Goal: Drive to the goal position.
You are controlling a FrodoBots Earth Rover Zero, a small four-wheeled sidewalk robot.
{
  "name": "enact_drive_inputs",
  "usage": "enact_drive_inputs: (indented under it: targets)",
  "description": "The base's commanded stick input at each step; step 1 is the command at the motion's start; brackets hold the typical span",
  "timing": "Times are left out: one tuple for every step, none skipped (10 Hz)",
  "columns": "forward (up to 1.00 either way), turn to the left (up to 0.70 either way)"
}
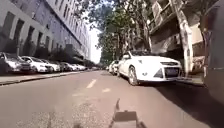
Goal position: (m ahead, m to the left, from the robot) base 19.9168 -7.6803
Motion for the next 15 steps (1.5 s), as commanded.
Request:
enact_drive_inputs:
  targets:
    - [0.70,-0.14]
    - [0.70,-0.14]
    - [0.70,-0.14]
    - [0.70,-0.14]
    - [0.70,-0.14]
    - [0.70,0.00]
    - [0.70,0.00]
    - [0.70,0.00]
    - [0.70,0.00]
    - [0.70,0.00]
    - [0.70,0.00]
    - [0.70,0.00]
    - [0.70,0.00]
    - [0.70,0.00]
    - [0.70,0.00]
